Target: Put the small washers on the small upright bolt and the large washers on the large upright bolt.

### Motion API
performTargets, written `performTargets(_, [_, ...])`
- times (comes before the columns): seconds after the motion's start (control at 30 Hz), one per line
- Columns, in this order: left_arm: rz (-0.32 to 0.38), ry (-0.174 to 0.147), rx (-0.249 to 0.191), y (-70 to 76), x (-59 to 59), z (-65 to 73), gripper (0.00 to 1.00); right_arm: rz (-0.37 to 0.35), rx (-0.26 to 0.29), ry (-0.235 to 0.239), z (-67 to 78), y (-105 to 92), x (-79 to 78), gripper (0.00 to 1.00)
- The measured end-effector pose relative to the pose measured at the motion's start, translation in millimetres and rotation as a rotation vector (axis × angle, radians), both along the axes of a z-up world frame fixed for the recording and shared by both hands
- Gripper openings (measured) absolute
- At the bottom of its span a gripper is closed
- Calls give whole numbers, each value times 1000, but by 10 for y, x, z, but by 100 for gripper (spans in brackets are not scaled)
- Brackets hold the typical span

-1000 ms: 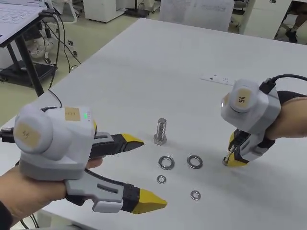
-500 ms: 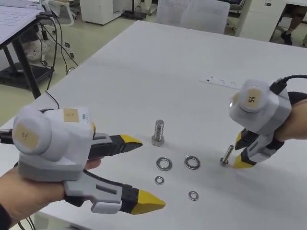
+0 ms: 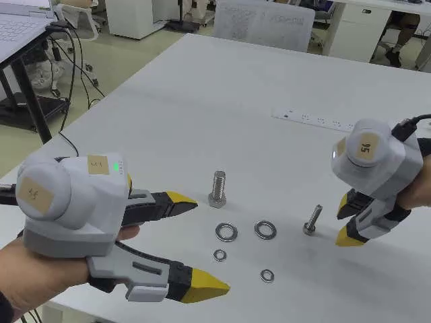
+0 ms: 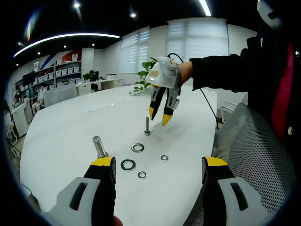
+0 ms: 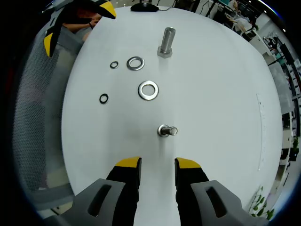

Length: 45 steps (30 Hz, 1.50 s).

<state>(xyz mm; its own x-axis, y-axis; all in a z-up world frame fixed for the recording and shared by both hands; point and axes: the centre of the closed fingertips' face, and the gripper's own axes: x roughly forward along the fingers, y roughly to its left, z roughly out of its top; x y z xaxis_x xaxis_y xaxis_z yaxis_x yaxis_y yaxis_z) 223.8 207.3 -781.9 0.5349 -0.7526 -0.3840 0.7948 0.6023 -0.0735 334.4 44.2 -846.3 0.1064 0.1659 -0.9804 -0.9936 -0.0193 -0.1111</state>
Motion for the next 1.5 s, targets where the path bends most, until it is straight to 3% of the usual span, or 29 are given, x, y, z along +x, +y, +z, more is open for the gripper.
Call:
performTargets(0.57, [0,-8,3,2,6,15,74,40,-10,39,-82,75,-343,29])
performTargets(0.9, [-1,-11,7,-2,-15,23,74,114,-7,74,-142,325,-600,28])
performTargets(1.5, [11,-18,7,12,-50,29,74,233,5,82,-173,825,-767,28])
